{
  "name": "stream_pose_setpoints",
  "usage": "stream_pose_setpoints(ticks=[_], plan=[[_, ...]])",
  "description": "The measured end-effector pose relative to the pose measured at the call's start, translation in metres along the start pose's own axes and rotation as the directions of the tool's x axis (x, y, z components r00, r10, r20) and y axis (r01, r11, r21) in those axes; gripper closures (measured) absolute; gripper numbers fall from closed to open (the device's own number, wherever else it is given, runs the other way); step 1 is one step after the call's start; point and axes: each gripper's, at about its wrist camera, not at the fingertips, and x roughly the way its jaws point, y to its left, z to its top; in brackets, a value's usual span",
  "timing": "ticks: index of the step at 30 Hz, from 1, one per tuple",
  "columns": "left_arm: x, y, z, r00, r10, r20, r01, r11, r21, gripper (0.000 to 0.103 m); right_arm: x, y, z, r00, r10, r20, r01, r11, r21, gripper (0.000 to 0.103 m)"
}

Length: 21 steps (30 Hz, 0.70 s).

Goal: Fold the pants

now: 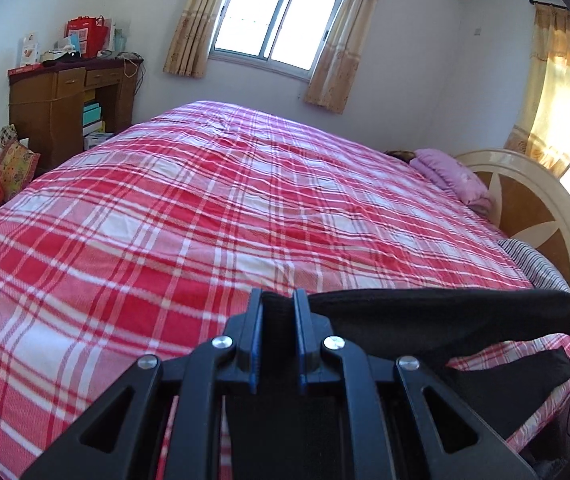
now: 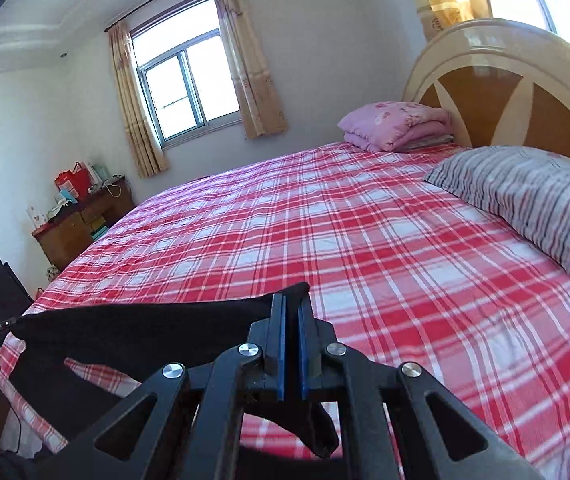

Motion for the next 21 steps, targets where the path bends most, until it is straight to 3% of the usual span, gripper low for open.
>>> stream_pose_setpoints(ticks=[5, 15, 19, 21], plan=[[-0.024, 0.006, -0.027, 0.998, -0.051, 0.022, 0.051, 0.999, -0.014, 0.088, -0.029, -0.014, -0.036, 1.000, -0.006, -0.030, 0.007, 1.000, 0.010, 0.098], [-0.038, 0.020, -0.092, 0.996, -0.075, -0.045, 0.075, 0.997, -0.003, 0.088, -0.044, -0.030, -0.101, 0.981, -0.039, -0.189, 0.033, 0.999, -0.034, 0.098], [-0.042, 0.019, -0.098, 0.998, -0.043, -0.054, 0.045, 0.998, 0.051, 0.077, -0.047, -0.040, -0.115, 0.974, -0.060, -0.221, 0.054, 0.998, -0.032, 0.092], [-0.049, 0.020, -0.101, 0.998, -0.029, -0.058, 0.033, 0.996, 0.086, 0.072, -0.052, -0.045, -0.117, 0.973, -0.079, -0.218, 0.076, 0.997, -0.025, 0.084]])
